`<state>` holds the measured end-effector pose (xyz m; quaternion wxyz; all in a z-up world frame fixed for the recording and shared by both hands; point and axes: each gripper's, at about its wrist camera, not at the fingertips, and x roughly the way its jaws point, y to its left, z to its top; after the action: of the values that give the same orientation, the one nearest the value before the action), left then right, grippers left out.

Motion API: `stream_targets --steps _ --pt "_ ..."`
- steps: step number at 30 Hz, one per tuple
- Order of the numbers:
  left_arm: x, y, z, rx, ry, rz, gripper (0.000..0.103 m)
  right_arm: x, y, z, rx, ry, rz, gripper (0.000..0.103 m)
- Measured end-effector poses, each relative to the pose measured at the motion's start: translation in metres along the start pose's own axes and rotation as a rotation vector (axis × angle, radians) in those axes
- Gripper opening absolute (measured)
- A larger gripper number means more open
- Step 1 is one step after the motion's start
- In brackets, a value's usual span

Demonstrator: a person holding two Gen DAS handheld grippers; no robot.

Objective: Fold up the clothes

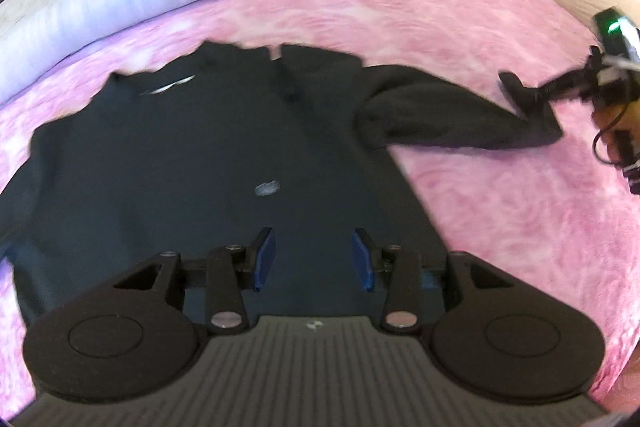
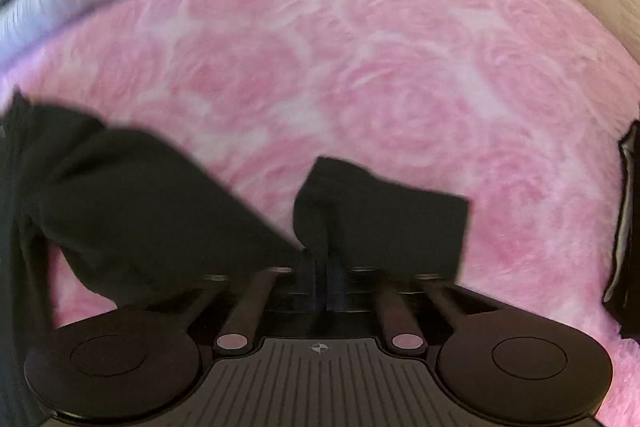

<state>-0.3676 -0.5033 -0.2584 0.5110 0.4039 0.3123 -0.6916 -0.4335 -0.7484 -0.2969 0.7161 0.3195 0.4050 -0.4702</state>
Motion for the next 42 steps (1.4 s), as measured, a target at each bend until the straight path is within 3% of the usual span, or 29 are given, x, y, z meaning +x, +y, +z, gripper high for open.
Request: stream_targets --steps 2,6,7,9,12,15,18,21,27,31,34,42 --pt "0.002 -0.011 0.005 0.01 -0.004 -0.02 0.037 -0.03 -0.019 -0.002 0.016 -0.136 0.033 0.003" --pt "0.015 -0.029 0.015 0.035 0.007 -0.057 0.037 -0.104 -0.058 -0.039 0.012 -0.393 -0.003 0.004" --pt "0.019 -0.033 0.017 0.043 0.012 -0.068 0.037 -0.116 -0.07 -0.053 0.031 -0.41 -0.011 0.004" --pt "0.026 -0.043 0.021 0.069 0.022 -0.091 0.037 -0.121 -0.094 -0.088 0.124 -0.309 -0.022 0.009" --pt "0.035 -0.06 0.026 0.126 0.027 -0.122 0.037 -0.111 -0.124 -0.136 0.288 -0.073 -0.069 0.015" --pt "0.04 -0.074 0.03 0.174 0.025 -0.146 0.037 -0.123 -0.139 -0.158 0.377 -0.013 -0.108 0.02" --pt "0.042 -0.082 0.033 0.196 0.024 -0.161 0.037 -0.135 -0.134 -0.148 0.296 -0.049 -0.111 0.033" --pt "0.045 -0.087 0.033 0.203 0.033 -0.161 0.037 -0.13 -0.126 -0.118 0.129 -0.098 -0.068 0.047" --pt "0.052 -0.08 0.015 0.186 0.079 -0.116 0.038 -0.062 -0.121 -0.055 -0.179 -0.011 0.063 0.049" --pt "0.048 -0.065 -0.001 0.136 0.104 -0.07 0.038 -0.015 -0.105 -0.041 -0.381 0.092 0.066 0.049" --pt "0.032 -0.048 -0.016 0.068 0.114 -0.028 0.038 -0.011 -0.102 -0.038 -0.407 0.076 0.015 0.049" --pt "-0.067 0.002 -0.086 -0.143 0.137 0.145 0.043 -0.077 -0.036 -0.039 -0.436 0.038 0.117 0.049"
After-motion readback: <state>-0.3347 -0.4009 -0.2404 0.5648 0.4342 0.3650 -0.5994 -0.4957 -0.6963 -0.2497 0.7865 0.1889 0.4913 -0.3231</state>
